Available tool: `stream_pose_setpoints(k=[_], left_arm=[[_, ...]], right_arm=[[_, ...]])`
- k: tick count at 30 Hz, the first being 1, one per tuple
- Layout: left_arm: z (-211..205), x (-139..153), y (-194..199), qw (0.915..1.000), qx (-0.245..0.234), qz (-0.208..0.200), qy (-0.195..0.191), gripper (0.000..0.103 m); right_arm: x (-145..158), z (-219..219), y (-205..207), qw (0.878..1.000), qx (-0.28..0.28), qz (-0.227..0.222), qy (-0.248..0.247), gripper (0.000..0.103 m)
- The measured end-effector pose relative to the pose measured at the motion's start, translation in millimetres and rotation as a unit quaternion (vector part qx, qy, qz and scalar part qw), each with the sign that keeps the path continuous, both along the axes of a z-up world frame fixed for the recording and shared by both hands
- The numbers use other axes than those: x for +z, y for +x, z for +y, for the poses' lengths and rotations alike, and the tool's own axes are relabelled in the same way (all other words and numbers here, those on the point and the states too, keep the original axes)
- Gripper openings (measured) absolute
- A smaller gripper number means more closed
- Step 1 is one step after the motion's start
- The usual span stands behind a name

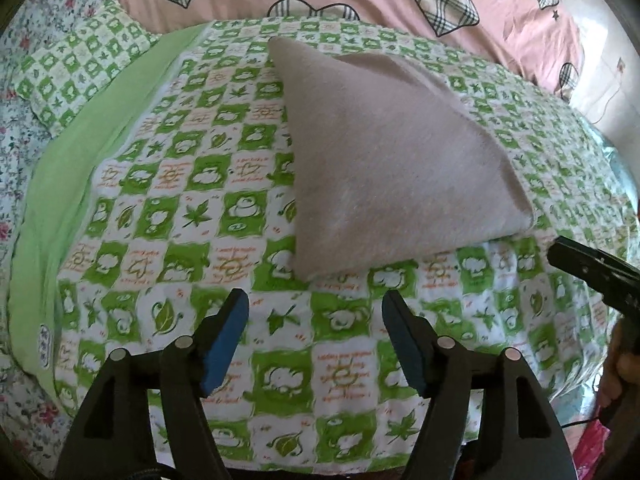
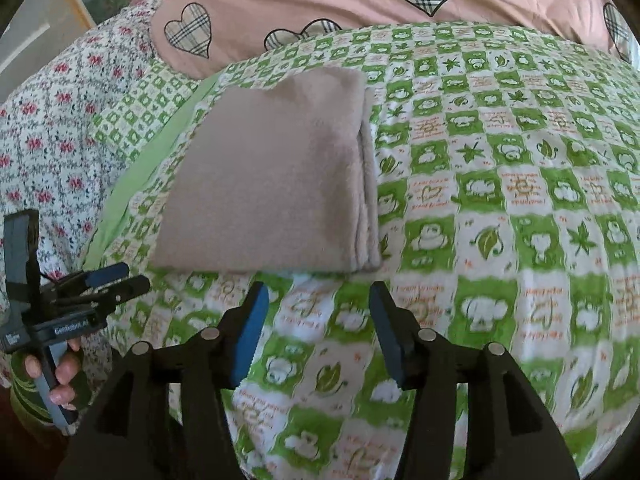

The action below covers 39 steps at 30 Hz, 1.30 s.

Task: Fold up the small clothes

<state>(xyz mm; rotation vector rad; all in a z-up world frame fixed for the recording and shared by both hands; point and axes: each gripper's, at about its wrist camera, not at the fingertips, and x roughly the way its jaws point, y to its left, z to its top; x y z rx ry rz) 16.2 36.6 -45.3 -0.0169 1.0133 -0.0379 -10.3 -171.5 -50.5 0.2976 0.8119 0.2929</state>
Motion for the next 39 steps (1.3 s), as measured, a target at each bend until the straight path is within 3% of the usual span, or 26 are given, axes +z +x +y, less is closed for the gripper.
stream_pose_setpoints(k=[10, 21, 25, 29, 33, 39], left_arm=[[2.0, 8.7, -14.1, 0.9985, 0.013, -0.022, 0.048, 0.077], [0.2, 17.4, -17.4, 0.9978, 0.012, -0.037, 0.055, 0.08], [3.8, 16.1, -7.1, 0.9985, 0.01, -0.033, 0.042, 0.08], [13.8, 17.3, 15.4, 0.9996, 0.011, -0.026, -0.005, 0.08], [23.3, 21.7, 44.9, 0.9985, 0.022, -0.028, -0.041, 0.08], [33.2, 16.8, 92.4, 0.9972, 0.037, -0.023, -0.061, 0.08]], right_arm=[[-5.2, 11.0, -20.4, 1.0, 0.008, -0.003, -0.013, 0.071], [-1.7, 17.0, -16.8, 1.0, 0.018, -0.008, -0.012, 0.076], [1.8, 15.3, -7.9, 1.0, 0.019, -0.011, -0.011, 0.077], [6.3, 9.9, 10.5, 1.0, 0.019, -0.014, -0.003, 0.077], [16.9, -0.1, 38.1, 1.0, 0.012, -0.024, 0.011, 0.077], [27.7, -14.1, 97.1, 0.999, 0.004, -0.03, 0.042, 0.077]])
